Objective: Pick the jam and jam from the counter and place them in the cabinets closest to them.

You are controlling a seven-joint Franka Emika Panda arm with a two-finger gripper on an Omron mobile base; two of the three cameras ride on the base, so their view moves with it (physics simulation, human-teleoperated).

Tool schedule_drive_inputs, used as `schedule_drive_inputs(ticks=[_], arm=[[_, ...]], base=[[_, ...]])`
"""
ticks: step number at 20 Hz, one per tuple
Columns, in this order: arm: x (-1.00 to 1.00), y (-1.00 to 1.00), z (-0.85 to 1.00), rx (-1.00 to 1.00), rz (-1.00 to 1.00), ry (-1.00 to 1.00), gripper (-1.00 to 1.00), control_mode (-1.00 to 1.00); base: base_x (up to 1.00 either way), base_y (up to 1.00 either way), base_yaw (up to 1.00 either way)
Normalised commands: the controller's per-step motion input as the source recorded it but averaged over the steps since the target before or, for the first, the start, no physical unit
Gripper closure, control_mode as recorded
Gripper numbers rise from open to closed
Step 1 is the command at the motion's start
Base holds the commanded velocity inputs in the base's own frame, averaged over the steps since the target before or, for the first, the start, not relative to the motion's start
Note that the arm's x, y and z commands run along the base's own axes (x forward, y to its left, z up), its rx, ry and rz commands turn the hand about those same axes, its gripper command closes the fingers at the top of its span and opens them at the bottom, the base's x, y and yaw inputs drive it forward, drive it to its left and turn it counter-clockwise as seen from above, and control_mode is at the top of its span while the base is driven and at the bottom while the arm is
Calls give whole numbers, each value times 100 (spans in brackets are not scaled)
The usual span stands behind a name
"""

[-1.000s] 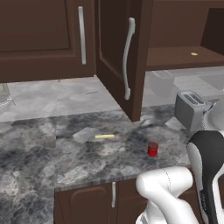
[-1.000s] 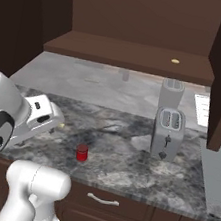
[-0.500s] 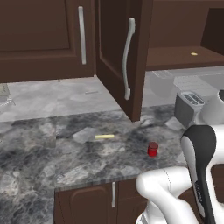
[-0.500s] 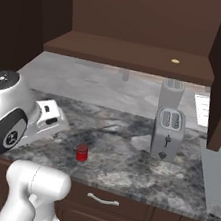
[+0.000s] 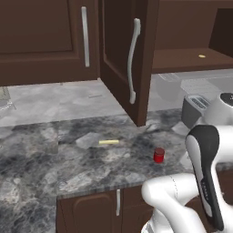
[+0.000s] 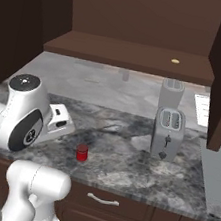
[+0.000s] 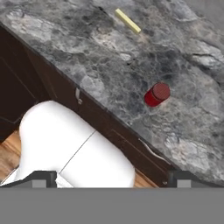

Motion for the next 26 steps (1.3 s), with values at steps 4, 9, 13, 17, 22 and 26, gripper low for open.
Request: schedule_drive_inputs(ticks=[4,9,13,17,22,26], arm=[[27,0,-24,0,0,-2,-100,-100],[26,0,-24,-3,0,-4,-100,-100],[22,0,-23,-4,0,-5,-100,-100],[19,0,-24,-3,0,-4,-100,-100],[21,0,-26,-3,0,-4,-100,-100],[12,-3,-22,-1,0,-5,-100,-100]], base=[[0,0,0],[0,0,0],[0,0,0],[0,0,0],[0,0,0],[0,0,0]])
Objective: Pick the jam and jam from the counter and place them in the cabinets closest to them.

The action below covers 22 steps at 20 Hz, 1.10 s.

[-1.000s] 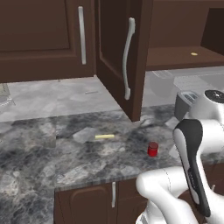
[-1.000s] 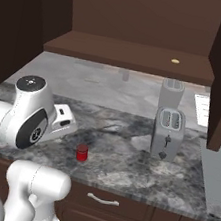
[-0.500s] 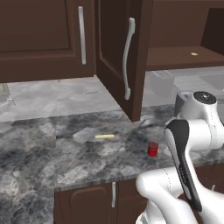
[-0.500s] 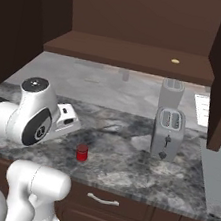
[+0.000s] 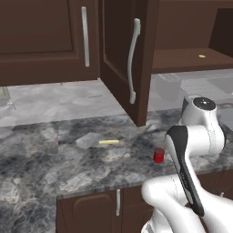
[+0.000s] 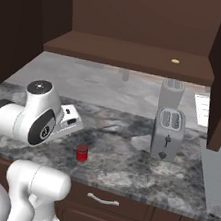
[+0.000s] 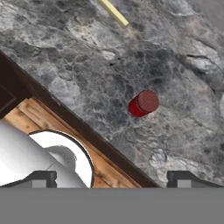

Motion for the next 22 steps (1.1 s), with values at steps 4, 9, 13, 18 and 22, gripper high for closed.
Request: schedule_drive_inputs(ticks=[4,9,13,18,22], arm=[[1,-4,-7,0,1,-1,-100,-100],[0,0,0,0,0,0,-100,-100],[1,3,-10,0,0,2,-100,-100],[6,1,-22,0,0,1,-100,-100],[15,0,-29,-1,0,1,-100,-100]], base=[[0,0,0],[0,0,0],[0,0,0],[0,0,0],[0,0,0]])
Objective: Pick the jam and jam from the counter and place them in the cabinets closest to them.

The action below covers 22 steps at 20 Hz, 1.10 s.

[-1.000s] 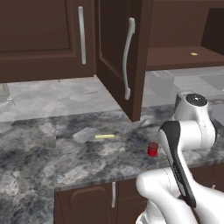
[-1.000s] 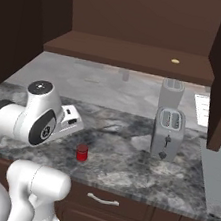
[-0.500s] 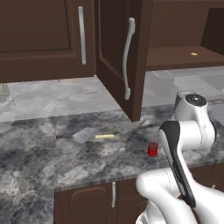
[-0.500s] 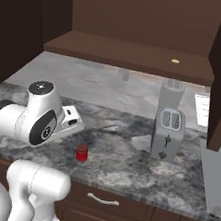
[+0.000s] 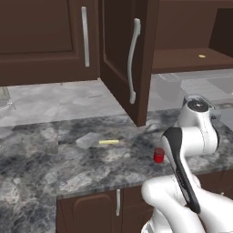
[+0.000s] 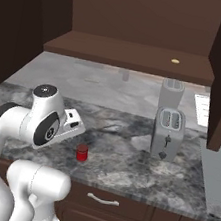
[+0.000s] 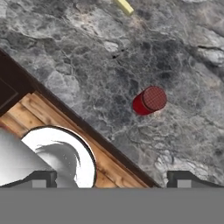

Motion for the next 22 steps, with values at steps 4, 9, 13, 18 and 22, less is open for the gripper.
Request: schedule_drive_inputs(ticks=[4,9,13,18,22], arm=[[22,0,-29,0,0,1,-100,-100],[27,0,-24,-1,0,0,-100,-100],[27,0,-20,-1,0,0,-100,-100],[24,-8,-17,0,0,0,-100,-100],[25,-14,-15,0,0,0,-100,-100]], base=[[0,0,0],[0,0,0],[0,0,0],[0,0,0],[0,0,0]])
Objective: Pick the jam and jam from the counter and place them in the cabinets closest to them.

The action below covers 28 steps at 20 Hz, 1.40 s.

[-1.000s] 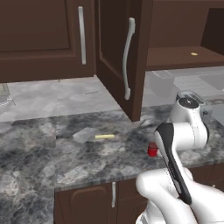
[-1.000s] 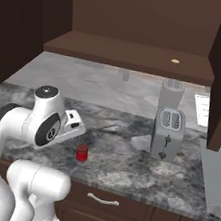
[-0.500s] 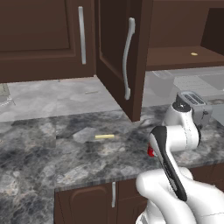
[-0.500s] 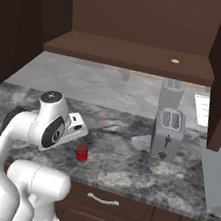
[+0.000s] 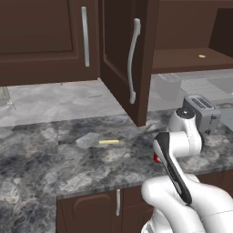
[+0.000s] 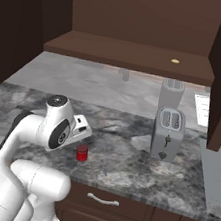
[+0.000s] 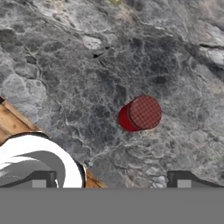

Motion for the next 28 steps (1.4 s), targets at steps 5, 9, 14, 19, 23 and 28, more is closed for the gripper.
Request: schedule_drive_inputs(ticks=[5,9,14,19,23,28], arm=[[12,-9,-9,0,0,0,-100,-100],[2,0,0,0,0,0,-100,-100],[23,0,-11,0,0,0,-100,-100],[14,0,-12,0,0,0,-100,-100],[18,0,-15,0,0,0,-100,-100],[21,0,-14,0,0,0,-100,-100]], base=[[0,0,0],[0,0,0],[0,0,0],[0,0,0],[0,0,0],[0,0,0]])
